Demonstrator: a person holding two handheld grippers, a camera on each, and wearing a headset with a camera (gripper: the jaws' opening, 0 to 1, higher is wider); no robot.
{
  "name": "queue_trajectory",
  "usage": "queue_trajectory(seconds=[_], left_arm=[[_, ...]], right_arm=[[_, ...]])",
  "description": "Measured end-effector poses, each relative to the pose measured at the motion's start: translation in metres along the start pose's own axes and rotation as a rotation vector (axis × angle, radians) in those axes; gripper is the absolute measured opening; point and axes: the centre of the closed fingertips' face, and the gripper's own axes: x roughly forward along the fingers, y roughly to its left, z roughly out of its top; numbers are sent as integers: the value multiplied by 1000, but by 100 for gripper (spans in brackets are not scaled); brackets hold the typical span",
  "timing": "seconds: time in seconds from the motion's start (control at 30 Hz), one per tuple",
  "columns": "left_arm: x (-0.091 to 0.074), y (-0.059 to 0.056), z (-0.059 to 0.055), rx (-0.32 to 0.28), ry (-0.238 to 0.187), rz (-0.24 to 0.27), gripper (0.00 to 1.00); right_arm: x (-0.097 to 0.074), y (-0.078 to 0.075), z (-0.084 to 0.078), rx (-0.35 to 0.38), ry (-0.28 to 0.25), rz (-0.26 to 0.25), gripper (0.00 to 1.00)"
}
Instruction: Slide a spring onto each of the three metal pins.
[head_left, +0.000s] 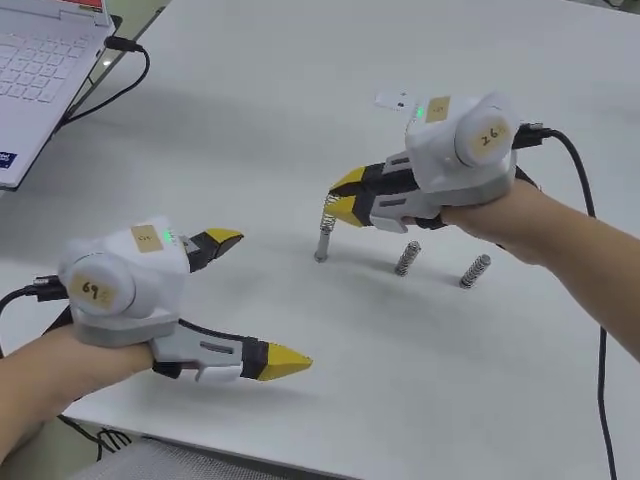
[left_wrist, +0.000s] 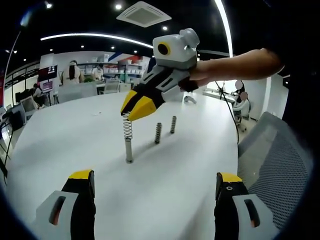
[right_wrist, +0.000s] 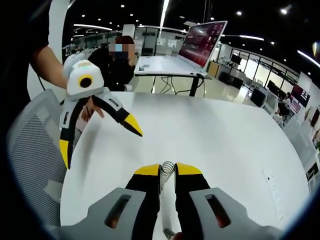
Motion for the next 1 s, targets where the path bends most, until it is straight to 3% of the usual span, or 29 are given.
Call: queue_trajectory(seconds=[0.5,1.0], left_arm=[[-5,3,-4,-10,3,11,99],[-8,3,-5,-14,7,20,99]], right_arm=[[5,-1,-6,5,19,7,8],[18,4,-24,5,65,16,8]])
